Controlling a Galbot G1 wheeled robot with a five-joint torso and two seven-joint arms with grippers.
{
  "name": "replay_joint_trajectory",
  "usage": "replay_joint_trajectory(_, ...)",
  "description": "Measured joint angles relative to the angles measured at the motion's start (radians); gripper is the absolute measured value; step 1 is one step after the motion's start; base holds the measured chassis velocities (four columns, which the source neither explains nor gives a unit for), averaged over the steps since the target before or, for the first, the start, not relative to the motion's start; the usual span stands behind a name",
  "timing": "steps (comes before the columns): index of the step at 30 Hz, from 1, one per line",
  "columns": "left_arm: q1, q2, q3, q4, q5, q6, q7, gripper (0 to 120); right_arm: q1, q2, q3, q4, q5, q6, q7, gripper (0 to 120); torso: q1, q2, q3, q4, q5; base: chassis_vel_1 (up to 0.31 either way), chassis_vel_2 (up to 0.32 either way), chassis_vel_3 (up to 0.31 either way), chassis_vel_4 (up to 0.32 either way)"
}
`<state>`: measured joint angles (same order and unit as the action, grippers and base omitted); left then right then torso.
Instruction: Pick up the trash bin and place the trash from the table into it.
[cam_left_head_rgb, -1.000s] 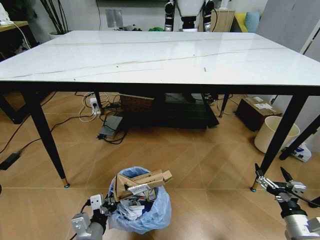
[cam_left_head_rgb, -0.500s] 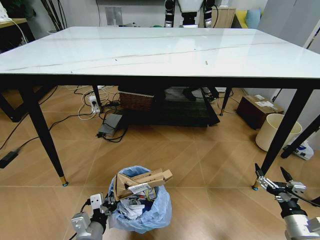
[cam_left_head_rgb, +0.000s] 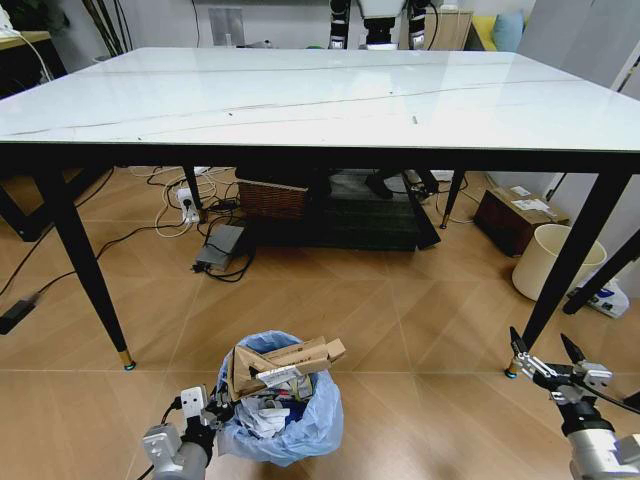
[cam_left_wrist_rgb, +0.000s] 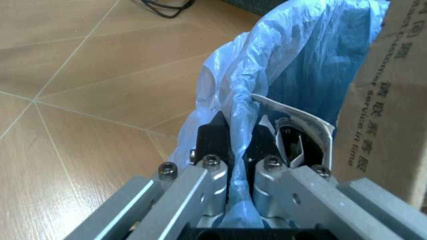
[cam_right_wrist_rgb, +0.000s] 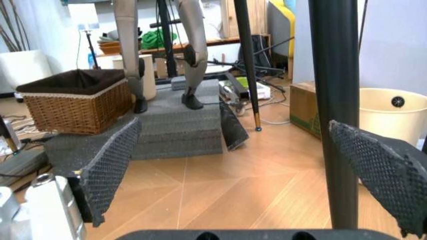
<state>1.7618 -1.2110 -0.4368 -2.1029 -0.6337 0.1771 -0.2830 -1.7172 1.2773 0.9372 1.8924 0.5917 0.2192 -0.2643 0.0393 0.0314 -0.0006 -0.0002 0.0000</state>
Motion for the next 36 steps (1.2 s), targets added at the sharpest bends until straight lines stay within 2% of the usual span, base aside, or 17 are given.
replay_joint_trajectory(12,-0.028,-0.008,0.001,0.038,0.022,-0.008,-0.003,0,0.0,0.0,0.0,0.0,0.0,0.0,0.0,100,0.001,0.005,0.0,0.0,0.0,0.0,0.0,0.0,0.0)
replay_joint_trajectory(21,-0.068,-0.028,0.016,0.072,-0.02,0.018,-0.026,0,0.0,0.0,0.0,0.0,0.0,0.0,0.0,100,0.001,0.006,0.0,0.0,-0.0001,0.0,0.0,0.0,0.0)
replay_joint_trajectory(36,-0.091,-0.039,0.026,0.108,-0.028,0.03,-0.038,0,0.0,0.0,0.0,0.0,0.0,0.0,0.0,100,0.001,0.008,0.0,0.0,0.0,0.0,0.0,0.0,0.0)
